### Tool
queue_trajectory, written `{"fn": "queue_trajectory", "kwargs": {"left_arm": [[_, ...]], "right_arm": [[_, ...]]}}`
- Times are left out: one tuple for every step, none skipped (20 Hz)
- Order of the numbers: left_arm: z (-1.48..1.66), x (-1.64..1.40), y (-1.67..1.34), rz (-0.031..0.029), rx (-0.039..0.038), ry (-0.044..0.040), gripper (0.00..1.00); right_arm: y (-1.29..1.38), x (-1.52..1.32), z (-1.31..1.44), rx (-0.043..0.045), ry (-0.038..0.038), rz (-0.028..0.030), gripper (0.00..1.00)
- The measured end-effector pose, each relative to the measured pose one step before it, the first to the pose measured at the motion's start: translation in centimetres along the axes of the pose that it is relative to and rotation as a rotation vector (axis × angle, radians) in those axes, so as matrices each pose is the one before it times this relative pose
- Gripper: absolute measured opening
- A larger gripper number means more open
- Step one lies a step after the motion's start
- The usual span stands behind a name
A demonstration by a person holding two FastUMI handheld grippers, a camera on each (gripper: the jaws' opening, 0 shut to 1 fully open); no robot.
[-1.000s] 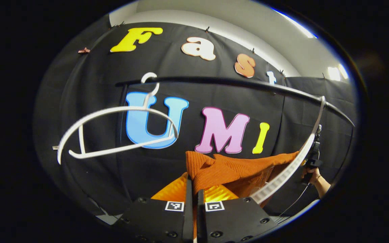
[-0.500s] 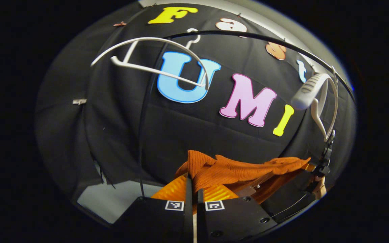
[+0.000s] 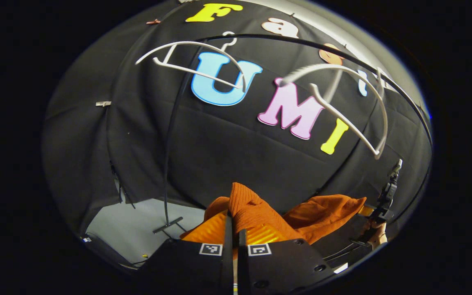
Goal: Grasp the clothes on the hanger with both hands and then place them into the laundry hamper below.
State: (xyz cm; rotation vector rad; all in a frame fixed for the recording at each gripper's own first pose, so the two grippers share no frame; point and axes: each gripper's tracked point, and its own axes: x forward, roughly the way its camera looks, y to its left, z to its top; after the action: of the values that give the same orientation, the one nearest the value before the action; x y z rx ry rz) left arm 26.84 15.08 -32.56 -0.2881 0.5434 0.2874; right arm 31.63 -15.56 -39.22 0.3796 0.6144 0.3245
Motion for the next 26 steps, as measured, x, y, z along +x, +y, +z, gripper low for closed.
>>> {"fn": "queue_trajectory", "kwargs": {"left_arm": [[-0.457,0.270,-1.276,-0.02694,-0.01010,0.00679,0.08],[-0.471,0.305,-1.228,-0.02382,-0.00734,0.01136,0.08],[-0.676,0.104,-1.668,-0.02726,-0.00569,0.01472,0.08],[-0.436,0.253,-1.550,-0.02474,0.00062,0.01131,0.08],[-0.290,0.212,-1.561,-0.02550,0.00654,0.00857,0.08],[-0.397,0.140,-1.678,-0.03017,0.00907,0.00690,0.08],[-0.261,0.143,-1.598,-0.03135,0.00875,0.00352,0.08],[-0.146,0.200,-1.253,-0.02925,0.00956,0.00649,0.08],[-0.532,0.053,-1.184,-0.02052,0.00795,0.01188,0.08],[-0.575,-0.068,-0.547,-0.00648,0.00534,0.01125,0.08],[-0.760,-0.258,0.091,0.00990,0.02412,0.01766,0.08],[-0.811,-0.164,0.357,0.00983,0.01516,0.02557,0.08],[-0.972,0.035,0.292,0.00443,-0.00592,0.02290,0.08],[-0.963,0.021,0.079,-0.00090,-0.01990,0.02266,0.08],[-1.027,0.262,0.140,0.00128,-0.02427,0.02267,0.08],[-0.592,0.085,0.466,0.00395,-0.01962,0.01775,0.08],[-0.280,0.123,0.586,0.01059,-0.01867,0.01665,0.08],[-0.697,0.325,0.521,0.01452,-0.02029,0.02845,0.08],[-0.809,0.432,0.715,0.01924,-0.01698,0.02158,0.10],[-0.358,0.112,0.055,0.02041,-0.01120,0.01684,0.11],[-0.029,0.019,-0.155,0.01082,-0.00721,0.01072,0.11],[0.257,-0.083,-0.135,0.00363,-0.00395,0.00175,0.12],[0.366,0.018,0.174,0.00284,-0.00047,0.00182,0.11],[0.374,0.026,0.141,0.00125,0.00223,-0.00652,0.12],[-0.096,0.325,0.007,-0.00414,0.00180,-0.00184,0.11],[-0.082,0.181,0.011,0.00011,0.00494,0.00061,0.11]], "right_arm": [[1.008,-0.236,-0.548,0.00252,0.00715,0.01191,0.14],[1.234,-0.111,-0.483,0.00100,0.01244,0.01304,0.14],[1.138,0.083,-0.469,0.00283,0.01077,0.01461,0.14],[1.515,-0.187,-0.481,0.01265,0.00886,0.02489,0.14],[1.987,-0.035,-0.422,0.01893,0.01204,0.03847,0.14],[2.115,0.014,-0.331,0.00777,0.01250,0.04477,0.14],[1.893,0.084,-0.499,-0.00612,0.01154,0.03377,0.15],[1.347,-0.250,-0.555,-0.01352,0.01898,0.02033,0.14],[0.761,0.033,-0.660,-0.01724,0.01910,0.00965,0.14],[0.308,-0.075,-0.794,-0.01634,0.02274,-0.00192,0.14],[-0.120,-0.242,-0.811,-0.02096,0.02082,-0.01511,0.14],[-0.160,-0.268,-1.083,-0.01651,0.02779,-0.00192,0.14],[-0.093,0.045,-0.933,-0.00094,0.03229,-0.00061,0.14],[-0.174,-0.021,-0.834,0.01162,0.02538,-0.00178,0.14],[-0.216,0.083,-0.724,0.01007,0.02221,-0.00549,0.14],[-0.307,0.107,-0.715,0.00134,0.01902,-0.01344,0.14],[-0.531,0.195,-0.620,-0.00132,0.02238,-0.02580,0.14],[-0.585,0.070,-0.928,-0.00053,0.03576,-0.03293,0.14],[-0.799,-0.101,-0.891,-0.00347,0.03521,-0.03327,0.13],[-0.477,-0.144,-0.801,-0.01129,0.02808,-0.02294,0.14],[-0.032,0.189,-0.283,-0.01773,0.01425,-0.00823,0.14],[0.096,0.282,-0.096,-0.00912,0.00798,-0.00249,0.14],[0.139,0.060,0.100,0.00508,0.00464,0.00326,0.14],[0.136,-0.189,-0.107,0.00583,0.00090,0.00638,0.14],[-0.054,-0.061,0.022,0.00074,-0.00117,-0.00125,0.14],[-0.317,-0.037,-0.031,-0.00435,0.00103,-0.00805,0.14]]}}
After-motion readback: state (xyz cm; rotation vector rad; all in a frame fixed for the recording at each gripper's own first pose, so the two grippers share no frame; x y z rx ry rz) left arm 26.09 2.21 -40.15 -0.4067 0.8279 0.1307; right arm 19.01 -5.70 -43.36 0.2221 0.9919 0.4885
